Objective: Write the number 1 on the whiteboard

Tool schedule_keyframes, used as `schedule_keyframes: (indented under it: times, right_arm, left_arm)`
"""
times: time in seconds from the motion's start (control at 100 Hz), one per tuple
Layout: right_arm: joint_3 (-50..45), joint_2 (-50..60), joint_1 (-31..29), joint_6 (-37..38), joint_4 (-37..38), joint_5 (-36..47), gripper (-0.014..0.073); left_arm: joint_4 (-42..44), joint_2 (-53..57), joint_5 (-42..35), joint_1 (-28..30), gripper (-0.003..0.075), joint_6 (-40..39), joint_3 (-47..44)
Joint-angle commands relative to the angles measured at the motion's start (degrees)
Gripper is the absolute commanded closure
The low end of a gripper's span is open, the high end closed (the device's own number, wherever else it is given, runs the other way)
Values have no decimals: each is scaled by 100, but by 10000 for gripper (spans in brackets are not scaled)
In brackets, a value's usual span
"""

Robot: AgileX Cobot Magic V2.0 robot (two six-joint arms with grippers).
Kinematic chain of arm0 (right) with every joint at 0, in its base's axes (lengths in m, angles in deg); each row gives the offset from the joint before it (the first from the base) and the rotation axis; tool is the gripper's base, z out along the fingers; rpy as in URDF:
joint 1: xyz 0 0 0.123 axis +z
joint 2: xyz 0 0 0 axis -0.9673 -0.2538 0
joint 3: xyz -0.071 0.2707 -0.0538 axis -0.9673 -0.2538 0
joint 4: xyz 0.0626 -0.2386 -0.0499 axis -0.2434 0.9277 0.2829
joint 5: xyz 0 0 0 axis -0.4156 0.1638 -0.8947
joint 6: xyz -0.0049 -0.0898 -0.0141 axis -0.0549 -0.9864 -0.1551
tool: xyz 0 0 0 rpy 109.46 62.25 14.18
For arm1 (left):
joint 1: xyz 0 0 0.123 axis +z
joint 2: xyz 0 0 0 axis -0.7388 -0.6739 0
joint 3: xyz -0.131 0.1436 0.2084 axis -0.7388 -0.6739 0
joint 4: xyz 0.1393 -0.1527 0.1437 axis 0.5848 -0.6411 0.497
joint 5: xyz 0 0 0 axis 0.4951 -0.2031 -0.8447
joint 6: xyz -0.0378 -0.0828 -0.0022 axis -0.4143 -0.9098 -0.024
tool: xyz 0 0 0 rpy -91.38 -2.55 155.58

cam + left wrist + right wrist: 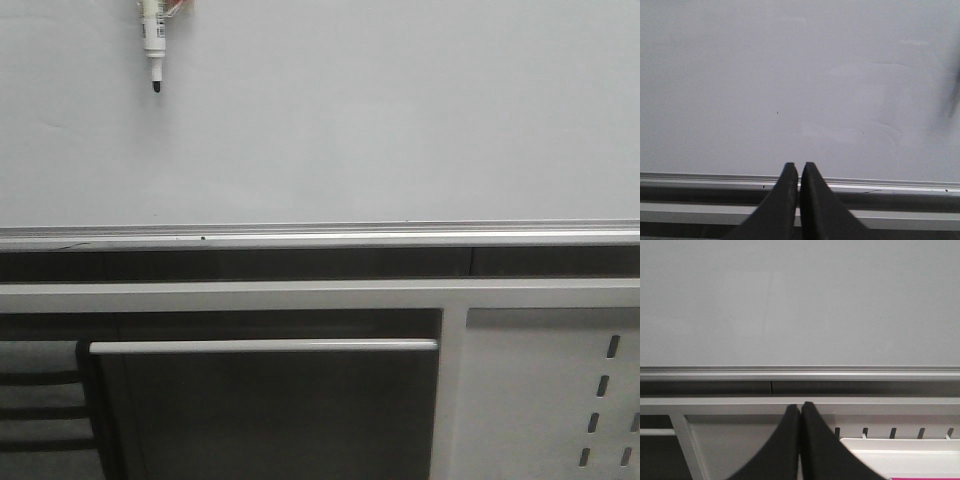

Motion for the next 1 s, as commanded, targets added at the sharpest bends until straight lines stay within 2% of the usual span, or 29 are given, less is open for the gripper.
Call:
schedule_keyframes:
  times: [0.0, 0.22, 0.53, 0.6, 0.73, 0.88, 0.99]
  right_arm:
    - [-152, 100, -43, -12, -189, 623, 637]
    - [-152, 100, -43, -12, -1524, 767, 637]
    - [-129, 100, -43, -12, -3922, 966, 637]
    - [-16, 93, -43, -12, -3956, 737, 637]
    - [393, -110, -43, -12, -3859, -52, 637]
    - [1179, -1010, -43, -36, -3344, -815, 637]
    - [1869, -1880, -43, -688, -3316, -1386, 637]
  left_arm:
    - [-230, 131, -406, -12, 741, -55, -227]
    - [-1557, 131, -406, -12, 741, -55, -227]
    - [-3430, 131, -434, -12, 741, -55, -180]
    - [-3513, 131, -302, -12, 741, -55, -59]
    - [-3136, -48, 224, -12, 741, 148, 418]
    - [-2815, -905, 1036, -12, 741, 640, 1292]
    - [-2801, -1820, 1765, -12, 741, 1365, 2054]
